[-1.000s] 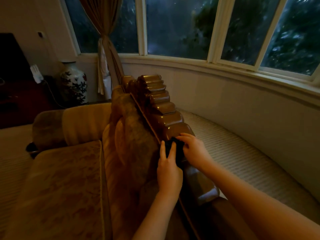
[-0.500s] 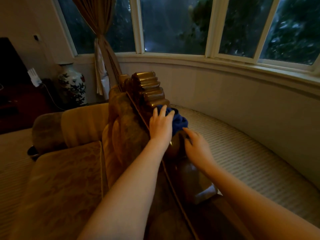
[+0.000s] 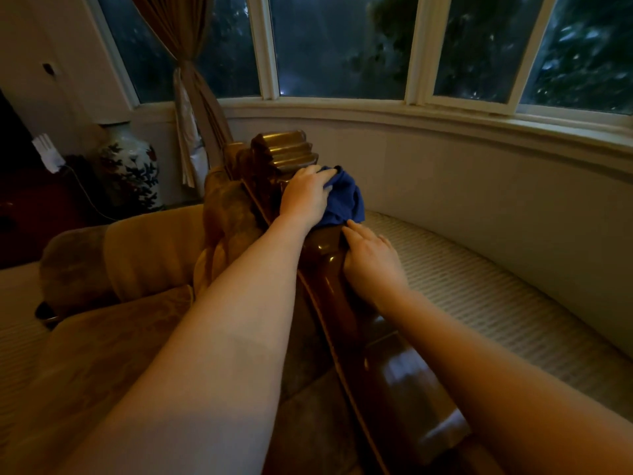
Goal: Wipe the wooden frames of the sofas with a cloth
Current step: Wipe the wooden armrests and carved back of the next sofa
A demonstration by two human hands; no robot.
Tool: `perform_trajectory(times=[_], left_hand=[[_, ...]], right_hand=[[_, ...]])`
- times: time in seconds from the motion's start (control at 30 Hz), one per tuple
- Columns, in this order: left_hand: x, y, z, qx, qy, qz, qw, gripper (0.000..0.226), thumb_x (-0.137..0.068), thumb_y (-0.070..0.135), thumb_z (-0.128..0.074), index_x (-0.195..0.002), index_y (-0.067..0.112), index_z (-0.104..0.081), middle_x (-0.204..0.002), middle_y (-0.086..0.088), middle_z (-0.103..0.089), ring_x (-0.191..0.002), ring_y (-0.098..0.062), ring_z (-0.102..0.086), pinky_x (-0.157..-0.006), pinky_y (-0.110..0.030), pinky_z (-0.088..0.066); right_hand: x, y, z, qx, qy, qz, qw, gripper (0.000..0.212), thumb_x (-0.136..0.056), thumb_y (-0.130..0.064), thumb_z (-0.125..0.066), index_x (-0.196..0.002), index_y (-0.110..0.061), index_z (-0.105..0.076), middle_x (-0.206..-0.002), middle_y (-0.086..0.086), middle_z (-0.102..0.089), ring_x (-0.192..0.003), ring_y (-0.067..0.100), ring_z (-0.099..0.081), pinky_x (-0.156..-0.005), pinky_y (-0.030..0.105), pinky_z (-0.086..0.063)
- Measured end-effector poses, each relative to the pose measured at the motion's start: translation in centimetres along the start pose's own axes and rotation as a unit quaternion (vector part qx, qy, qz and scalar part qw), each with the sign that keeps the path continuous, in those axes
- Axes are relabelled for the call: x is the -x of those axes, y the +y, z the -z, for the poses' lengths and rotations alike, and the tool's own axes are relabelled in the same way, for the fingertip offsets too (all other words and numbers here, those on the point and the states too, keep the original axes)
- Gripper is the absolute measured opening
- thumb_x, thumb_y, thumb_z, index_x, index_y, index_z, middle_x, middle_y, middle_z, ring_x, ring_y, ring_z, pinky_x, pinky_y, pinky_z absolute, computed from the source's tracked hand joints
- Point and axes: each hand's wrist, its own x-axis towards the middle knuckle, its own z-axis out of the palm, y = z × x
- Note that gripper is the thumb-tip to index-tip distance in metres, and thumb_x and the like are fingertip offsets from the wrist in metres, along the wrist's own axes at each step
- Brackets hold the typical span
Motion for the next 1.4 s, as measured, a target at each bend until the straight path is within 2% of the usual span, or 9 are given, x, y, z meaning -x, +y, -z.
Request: perform_trajectory(times=[0.17, 0.3, 0.53, 0.7, 0.83, 0.97, 1.13, 1.3, 1.4], left_hand=[[3.3, 0.7, 0.5, 0.053, -0.003, -0.042, 0.998, 0.040, -0.094, 0.013, -0.051, -0.133, 0.017, -0.054, -0.138, -0.005, -0.050, -0.126, -0.025, -0.046, -0.104, -0.036, -0.037], [8.0, 3.9, -0.3, 0.065, -0.020, -0.119, 0.991, 0.039, -0.090, 0.014, -0.056, -0.129, 0.016, -0.058, -0.134, -0.006, -0.056, -0.125, -0.027, -0.049, -0.102, -0.038, -0.039], [10.2, 6.3, 1.6, 0.187, -0.102, -0.041, 0.976, 0.035, -0.098, 0.028, -0.048, -0.132, 0.023, -0.054, -0.132, 0.002, -0.057, -0.123, -0.017, -0.050, -0.103, -0.034, -0.040], [18.9, 12.5, 0.1, 0.293, -0.190, -0.021, 0.937, 0.030, -0.096, 0.028, -0.046, -0.123, 0.022, -0.056, -0.114, -0.009, -0.065, -0.102, -0.017, -0.063, -0.085, -0.033, -0.050], [26.7, 19.1, -3.6, 0.266, -0.358, -0.093, 0.890, 0.033, -0.101, 0.025, -0.032, -0.120, 0.013, -0.055, -0.120, -0.012, -0.060, -0.104, -0.011, -0.062, -0.082, -0.025, -0.048], [28.5, 22.3, -4.3, 0.083, -0.358, -0.174, 0.914, 0.031, -0.094, 0.028, -0.044, -0.108, 0.008, -0.063, -0.108, -0.016, -0.065, -0.102, -0.033, -0.057, -0.073, -0.034, -0.037], [29.4, 23.4, -2.8, 0.097, -0.351, -0.195, 0.911, 0.042, -0.087, 0.027, -0.041, -0.123, 0.012, -0.055, -0.123, -0.011, -0.058, -0.109, -0.032, -0.054, -0.086, -0.038, -0.041], [30.1, 21.9, -0.4, 0.434, -0.458, -0.027, 0.775, 0.037, -0.082, 0.012, -0.043, -0.111, 0.005, -0.065, -0.113, -0.022, -0.064, -0.105, -0.034, -0.061, -0.093, -0.047, -0.047], [29.8, 19.4, 0.5, 0.595, -0.376, 0.113, 0.701, 0.032, -0.086, -0.011, -0.036, -0.092, 0.004, -0.064, -0.102, -0.017, -0.065, -0.099, -0.026, -0.063, -0.086, -0.033, -0.050]], right_hand=[[0.8, 0.5, 1.6, -0.145, 0.044, -0.039, 0.988, 0.044, -0.098, -0.010, -0.033, -0.141, -0.011, -0.040, -0.145, 0.007, -0.042, -0.133, 0.021, -0.038, -0.110, 0.032, -0.031], [2.4, 1.7, 3.0, -0.248, 0.109, -0.173, 0.947, 0.028, -0.099, -0.016, -0.036, -0.115, -0.003, -0.056, -0.112, 0.015, -0.061, -0.106, 0.030, -0.056, -0.075, 0.028, -0.038], [5.4, 2.3, 3.4, -0.290, 0.136, -0.171, 0.932, 0.031, -0.101, -0.031, -0.036, -0.118, -0.009, -0.049, -0.097, 0.003, -0.056, -0.070, 0.006, -0.049, -0.055, 0.022, -0.034], [9.2, 3.2, 4.0, -0.336, 0.179, -0.275, 0.883, 0.044, -0.096, -0.044, -0.038, -0.119, -0.007, -0.046, -0.122, 0.017, -0.054, -0.101, 0.027, -0.054, -0.085, 0.034, -0.042], [15.7, 6.9, 3.8, -0.090, -0.053, -0.305, 0.947, 0.079, -0.078, -0.081, -0.021, -0.111, -0.020, -0.060, -0.114, 0.007, -0.061, -0.112, 0.030, -0.053, -0.098, 0.049, -0.041], [21.7, 10.3, 4.5, -0.104, -0.019, -0.316, 0.943, 0.059, -0.095, -0.055, -0.031, -0.096, -0.005, -0.062, -0.109, 0.019, -0.061, -0.104, 0.033, -0.055, -0.091, 0.041, -0.044], [26.4, 11.3, 4.4, -0.231, 0.039, -0.375, 0.897, 0.056, -0.097, -0.048, -0.034, -0.104, -0.005, -0.069, -0.111, 0.018, -0.064, -0.105, 0.030, -0.059, -0.094, 0.040, -0.046], [29.7, 10.6, 5.4, -0.255, 0.061, -0.322, 0.910, 0.040, -0.095, -0.046, -0.042, -0.108, -0.018, -0.069, -0.104, 0.002, -0.067, -0.099, 0.017, -0.061, -0.087, 0.033, -0.049], [30.1, 9.5, 6.4, -0.146, 0.060, -0.292, 0.943, 0.042, -0.094, -0.050, -0.042, -0.102, -0.020, -0.069, -0.088, 0.000, -0.065, -0.085, 0.015, -0.060, -0.070, 0.029, -0.050]])
